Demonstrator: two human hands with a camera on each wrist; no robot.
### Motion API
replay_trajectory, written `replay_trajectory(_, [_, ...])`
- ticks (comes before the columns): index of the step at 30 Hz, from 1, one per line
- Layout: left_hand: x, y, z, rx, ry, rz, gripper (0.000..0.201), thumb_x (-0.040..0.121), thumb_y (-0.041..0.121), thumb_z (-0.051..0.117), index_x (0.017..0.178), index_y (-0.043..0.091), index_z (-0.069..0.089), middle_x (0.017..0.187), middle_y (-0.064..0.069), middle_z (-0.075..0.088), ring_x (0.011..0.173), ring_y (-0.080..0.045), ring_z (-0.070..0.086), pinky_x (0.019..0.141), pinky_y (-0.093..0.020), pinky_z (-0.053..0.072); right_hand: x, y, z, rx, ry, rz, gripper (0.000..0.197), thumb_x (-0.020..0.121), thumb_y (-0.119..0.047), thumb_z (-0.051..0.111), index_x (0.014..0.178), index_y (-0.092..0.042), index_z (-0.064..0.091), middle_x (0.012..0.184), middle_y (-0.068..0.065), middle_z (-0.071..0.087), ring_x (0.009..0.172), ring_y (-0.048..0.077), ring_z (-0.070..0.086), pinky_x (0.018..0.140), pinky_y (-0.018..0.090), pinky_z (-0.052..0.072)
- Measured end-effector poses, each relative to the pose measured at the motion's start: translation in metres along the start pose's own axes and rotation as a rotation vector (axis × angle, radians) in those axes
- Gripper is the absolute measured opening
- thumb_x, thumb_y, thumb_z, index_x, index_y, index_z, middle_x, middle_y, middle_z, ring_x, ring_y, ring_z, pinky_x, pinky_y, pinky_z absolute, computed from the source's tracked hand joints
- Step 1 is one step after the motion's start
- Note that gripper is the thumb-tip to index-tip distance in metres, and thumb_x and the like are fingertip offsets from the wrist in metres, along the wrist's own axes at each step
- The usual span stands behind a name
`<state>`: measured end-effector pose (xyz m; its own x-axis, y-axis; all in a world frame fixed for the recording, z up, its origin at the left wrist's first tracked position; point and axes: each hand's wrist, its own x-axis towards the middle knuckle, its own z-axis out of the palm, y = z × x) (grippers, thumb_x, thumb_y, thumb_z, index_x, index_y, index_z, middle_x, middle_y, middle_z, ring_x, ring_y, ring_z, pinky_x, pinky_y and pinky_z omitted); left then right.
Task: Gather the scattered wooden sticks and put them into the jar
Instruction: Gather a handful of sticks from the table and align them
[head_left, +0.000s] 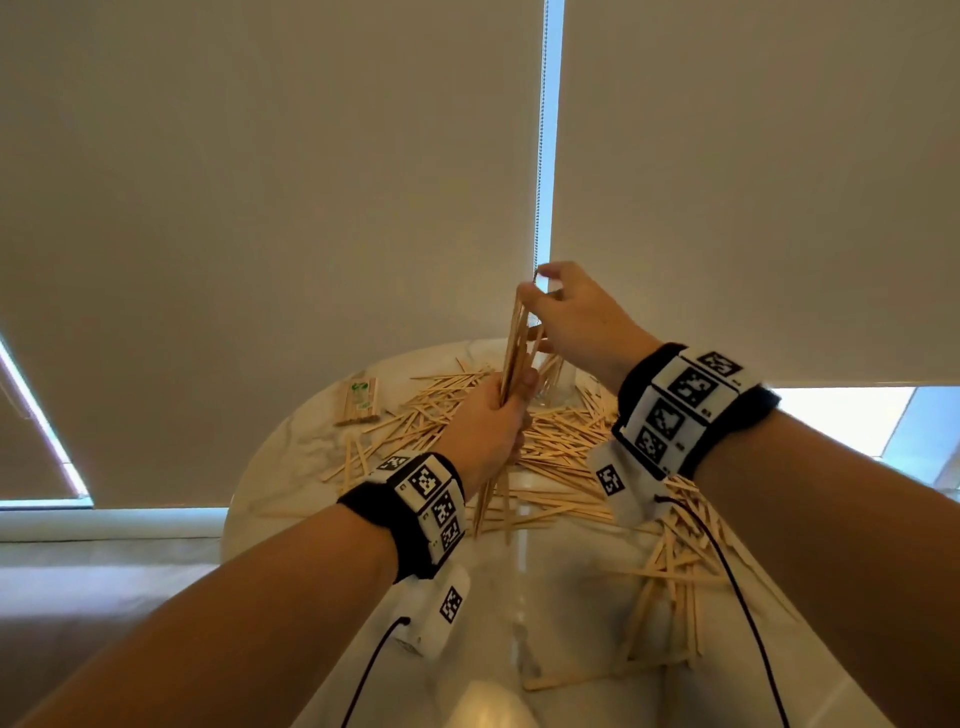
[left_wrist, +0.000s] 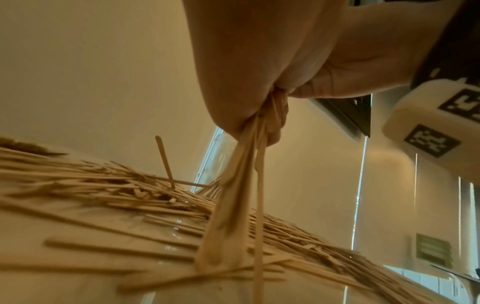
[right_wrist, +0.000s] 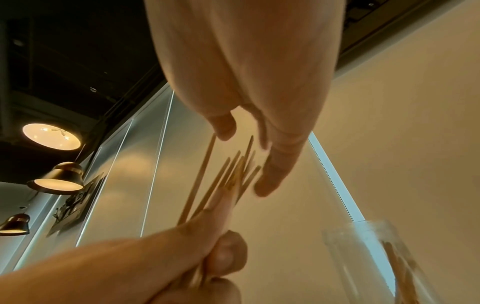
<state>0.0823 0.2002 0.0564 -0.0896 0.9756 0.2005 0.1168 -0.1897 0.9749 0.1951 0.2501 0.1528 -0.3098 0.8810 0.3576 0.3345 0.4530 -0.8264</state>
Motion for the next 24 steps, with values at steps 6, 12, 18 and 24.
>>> replay_trajectory(6, [-0.005,0.002,0.006,0.006,-0.110,0.025,0.039,0.096,0.051,0.058,0.095,0.013,0.051,0.063,0.004,0.042,0.047,-0.012,0.032,0.047,-0.028,0.030,0.003,-0.006,-0.006,-0.072,-0.051,0.022,0.030,0.104,-0.020,0.044,0.108,-0.002,0.067,0.098,0.013,0.073,0.086,0.026,0.072,0.076,0.037,0.058])
replay_trajectory(12, [0.000,0.003,0.003,0.028,-0.091,0.036,0.030,0.096,0.045,0.061,0.088,0.017,0.054,0.057,0.011,0.046,0.047,-0.010,0.036,0.047,-0.027,0.034,-0.004,-0.008,-0.004,-0.263,-0.149,-0.019,0.050,0.107,-0.043,0.034,0.096,-0.012,0.071,0.092,-0.001,0.072,0.084,0.014,0.065,0.080,0.031,0.046])
replay_trajectory(18, [0.008,0.006,-0.013,-0.084,0.040,0.049,0.032,0.099,0.047,0.054,0.093,0.016,0.052,0.058,0.009,0.047,0.050,-0.009,0.040,0.052,-0.026,0.040,-0.018,0.007,-0.006,-0.009,-0.047,0.057,0.074,0.093,-0.071,0.040,0.145,-0.018,0.039,0.128,0.001,0.061,0.101,0.013,0.066,0.098,0.044,0.052])
replay_trajectory(24, [0.023,0.019,-0.028,-0.361,0.248,0.119,0.024,0.102,0.038,0.052,0.097,0.016,0.043,0.060,0.006,0.043,0.050,-0.011,0.040,0.053,-0.029,0.044,-0.057,0.041,0.021,-0.442,-0.678,0.177,0.082,0.080,-0.066,0.069,0.142,-0.019,0.043,0.121,0.004,0.068,0.102,0.020,0.070,0.096,0.044,0.055])
